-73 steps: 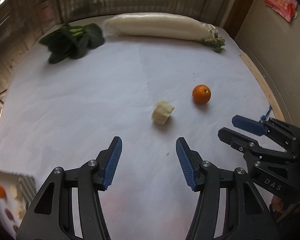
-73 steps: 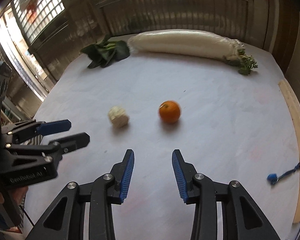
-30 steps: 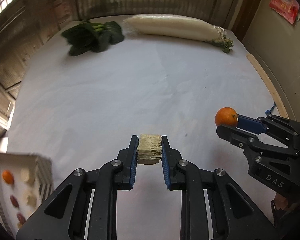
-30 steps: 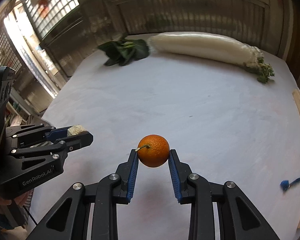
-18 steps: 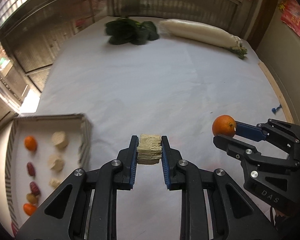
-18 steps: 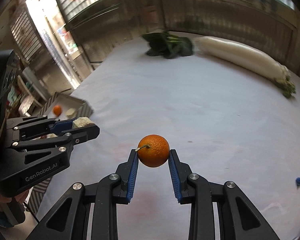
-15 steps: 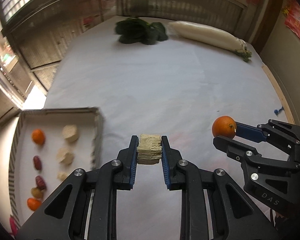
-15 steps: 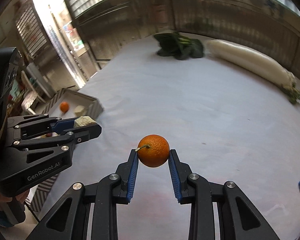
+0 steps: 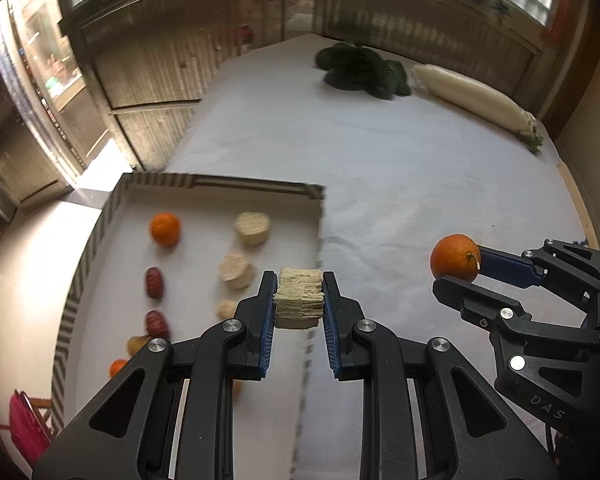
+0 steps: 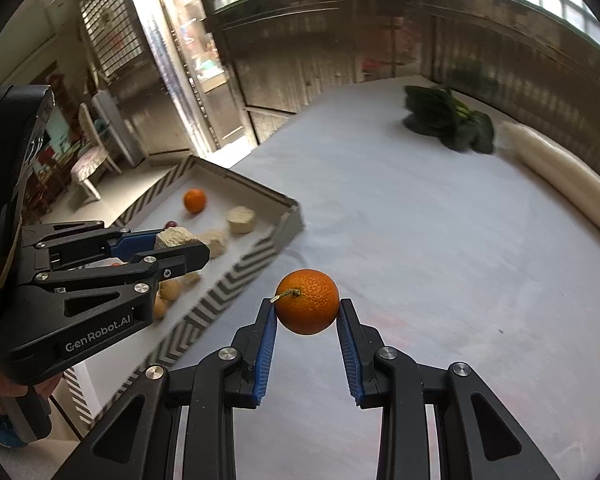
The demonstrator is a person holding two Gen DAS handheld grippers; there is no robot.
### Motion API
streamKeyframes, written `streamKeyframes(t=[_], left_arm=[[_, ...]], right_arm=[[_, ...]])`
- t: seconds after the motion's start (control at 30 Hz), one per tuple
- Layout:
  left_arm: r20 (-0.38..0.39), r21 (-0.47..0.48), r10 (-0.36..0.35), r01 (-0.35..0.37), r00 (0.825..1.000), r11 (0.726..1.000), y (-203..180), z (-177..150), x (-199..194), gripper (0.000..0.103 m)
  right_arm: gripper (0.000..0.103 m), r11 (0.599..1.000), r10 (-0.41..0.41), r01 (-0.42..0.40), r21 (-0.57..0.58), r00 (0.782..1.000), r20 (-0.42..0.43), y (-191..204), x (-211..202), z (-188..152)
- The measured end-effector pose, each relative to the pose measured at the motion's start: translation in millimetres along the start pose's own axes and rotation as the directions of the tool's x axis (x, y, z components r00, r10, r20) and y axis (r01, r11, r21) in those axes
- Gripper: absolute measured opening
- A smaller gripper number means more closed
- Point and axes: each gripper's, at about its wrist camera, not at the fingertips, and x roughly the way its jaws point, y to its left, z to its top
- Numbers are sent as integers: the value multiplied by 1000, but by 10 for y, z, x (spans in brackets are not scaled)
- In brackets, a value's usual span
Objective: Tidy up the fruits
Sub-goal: 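Carry the chunk in left gripper while right gripper carries the small orange to the tray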
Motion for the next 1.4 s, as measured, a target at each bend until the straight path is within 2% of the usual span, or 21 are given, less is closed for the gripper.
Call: streamKeyframes(t=[0.63,1.03,1.4], left_arm=[[-25,-143,72,-75,997,987,710,-366,-155,21],[-55,-200,71,-81,996,976,978,-578,-226,21],[-95,-218,50,-70,994,973,1009,-767,-196,21]], right_arm=[[30,987,80,-86,-138,996,-44,697,289,186],[30,975,114,-127,-184,990,-76,1003,457,229],[30,966,138,-156,-204,985,-103,1142,633,294]])
